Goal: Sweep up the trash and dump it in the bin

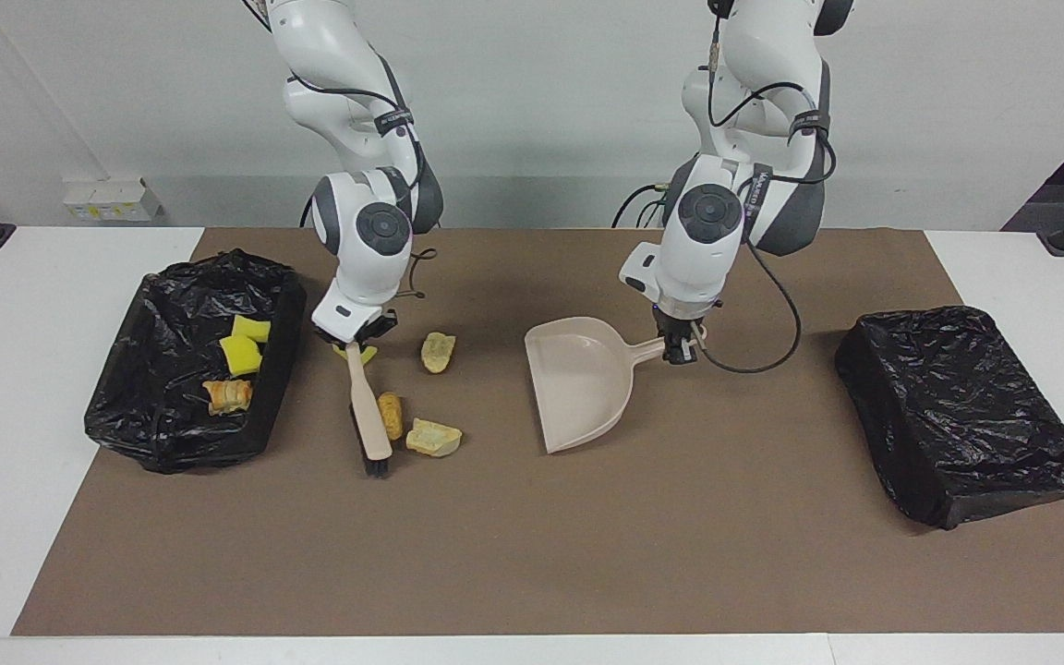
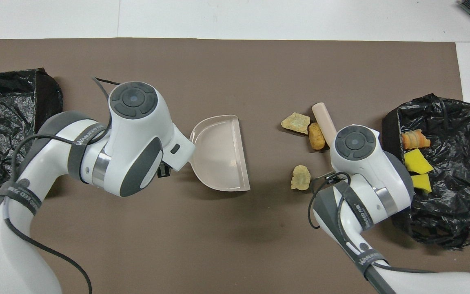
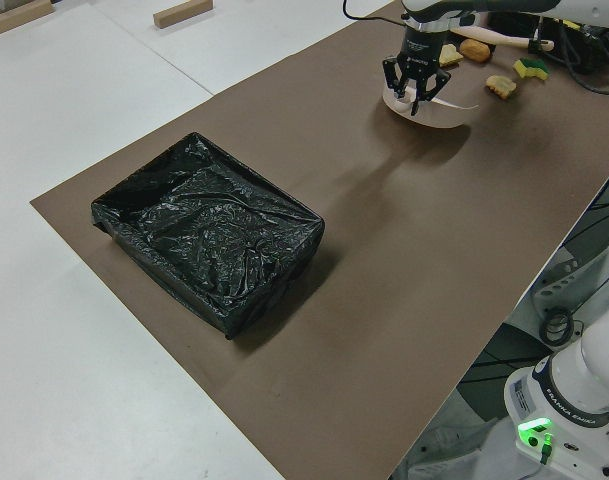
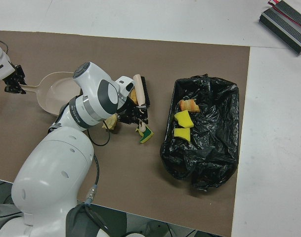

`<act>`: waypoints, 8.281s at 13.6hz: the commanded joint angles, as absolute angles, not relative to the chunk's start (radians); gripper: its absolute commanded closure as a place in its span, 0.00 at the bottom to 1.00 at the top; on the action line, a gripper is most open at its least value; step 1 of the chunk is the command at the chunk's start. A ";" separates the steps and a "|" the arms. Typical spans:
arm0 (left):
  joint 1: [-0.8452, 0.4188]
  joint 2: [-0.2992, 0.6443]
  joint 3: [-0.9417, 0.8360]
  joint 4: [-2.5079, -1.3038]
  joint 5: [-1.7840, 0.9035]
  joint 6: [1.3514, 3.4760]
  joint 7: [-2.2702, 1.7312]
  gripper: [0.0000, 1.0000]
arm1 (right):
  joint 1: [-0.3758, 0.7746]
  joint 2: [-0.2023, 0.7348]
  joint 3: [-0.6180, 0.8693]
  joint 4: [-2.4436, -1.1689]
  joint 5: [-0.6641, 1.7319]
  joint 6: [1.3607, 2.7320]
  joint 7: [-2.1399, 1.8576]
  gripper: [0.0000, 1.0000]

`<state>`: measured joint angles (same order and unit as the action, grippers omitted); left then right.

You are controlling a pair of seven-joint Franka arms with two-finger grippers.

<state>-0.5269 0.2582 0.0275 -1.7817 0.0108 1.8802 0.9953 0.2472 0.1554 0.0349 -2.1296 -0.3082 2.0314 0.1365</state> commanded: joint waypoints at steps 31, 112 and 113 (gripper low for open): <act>-0.575 0.166 0.044 -2.022 0.086 2.089 0.841 1.00 | 0.085 -0.218 0.103 -2.440 -0.236 1.840 0.210 1.00; -0.531 0.226 0.044 -1.963 0.020 2.128 0.819 1.00 | 0.146 0.040 0.104 -1.775 -0.001 1.562 -0.002 1.00; -0.531 0.222 0.044 -1.970 0.020 2.129 0.824 1.00 | 0.118 0.026 0.104 -1.775 -0.009 1.533 0.006 1.00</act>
